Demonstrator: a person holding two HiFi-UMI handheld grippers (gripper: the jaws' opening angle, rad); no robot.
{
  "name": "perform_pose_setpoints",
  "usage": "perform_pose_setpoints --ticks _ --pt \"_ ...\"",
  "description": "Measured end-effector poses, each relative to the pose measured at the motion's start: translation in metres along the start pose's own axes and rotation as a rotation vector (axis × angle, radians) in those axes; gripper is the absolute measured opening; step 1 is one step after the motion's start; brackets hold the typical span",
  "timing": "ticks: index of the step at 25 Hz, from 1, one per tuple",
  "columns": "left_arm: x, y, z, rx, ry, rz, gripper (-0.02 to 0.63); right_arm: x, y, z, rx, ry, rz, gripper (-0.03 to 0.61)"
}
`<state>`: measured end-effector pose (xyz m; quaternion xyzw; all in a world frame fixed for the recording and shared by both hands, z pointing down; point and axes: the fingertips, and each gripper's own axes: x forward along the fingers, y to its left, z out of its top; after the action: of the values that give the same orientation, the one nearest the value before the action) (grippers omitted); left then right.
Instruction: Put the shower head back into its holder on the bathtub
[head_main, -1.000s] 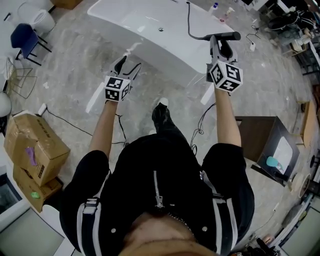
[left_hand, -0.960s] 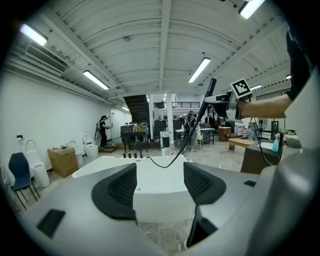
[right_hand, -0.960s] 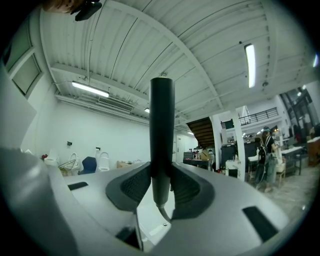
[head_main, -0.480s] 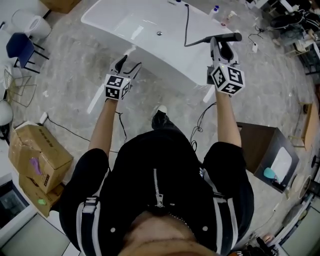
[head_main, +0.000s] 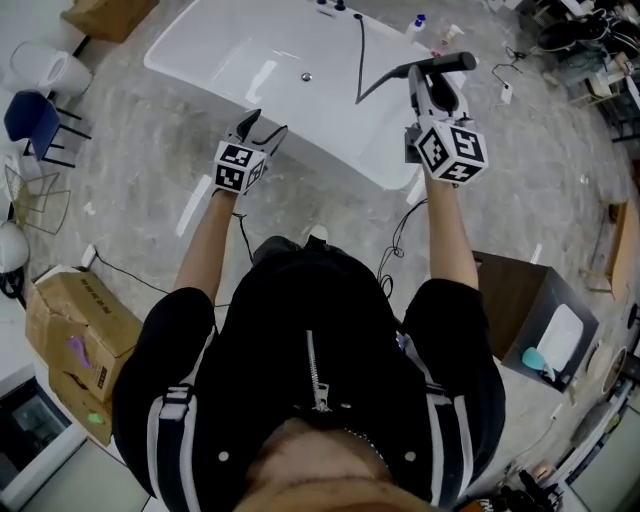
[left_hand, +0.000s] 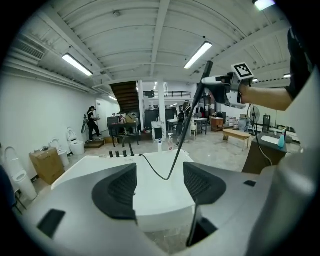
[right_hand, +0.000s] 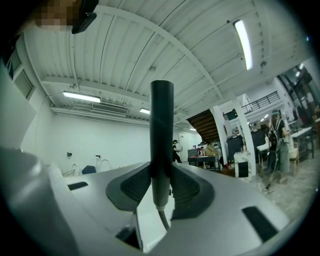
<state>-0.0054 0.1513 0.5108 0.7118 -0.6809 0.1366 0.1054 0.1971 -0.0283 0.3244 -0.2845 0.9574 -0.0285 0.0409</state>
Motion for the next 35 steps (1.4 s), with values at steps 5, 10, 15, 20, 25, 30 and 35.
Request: perform_pose_setpoints --ticks 5,10,15,20,25,30,35 --pt "0.045 -0.012 -0.008 0.017 0.050 -0.074 0.299 0.007 -0.013 0.016 0.042 -0.032 -0.004 0.129" --pt "0.095 -0.033 -0.008 0.040 0.079 -0.176 0.299 0.008 -0.026 0.037 0.051 -0.062 -0.018 0.127" --pt "0.143 -0.048 -0.006 0.068 0.096 -0.282 0.298 0.010 -0.037 0.047 0.052 -0.077 -0.055 0.127" --pt "0.194 -0.057 -0.003 0.103 0.113 -0.382 0.298 0.021 -0.050 0.046 0.094 -0.080 -0.096 0.127" --pt "0.248 -0.062 0.000 0.162 0.143 -0.500 0.298 0.039 -0.059 0.046 0.162 -0.101 -0.148 0.127" --pt "0.296 -0.067 -0.007 0.201 0.179 -0.599 0.298 0.054 -0.067 0.041 0.213 -0.128 -0.212 0.127" --pt "0.335 -0.064 -0.018 0.245 0.227 -0.668 0.298 0.073 -0.066 0.052 0.252 -0.172 -0.253 0.127"
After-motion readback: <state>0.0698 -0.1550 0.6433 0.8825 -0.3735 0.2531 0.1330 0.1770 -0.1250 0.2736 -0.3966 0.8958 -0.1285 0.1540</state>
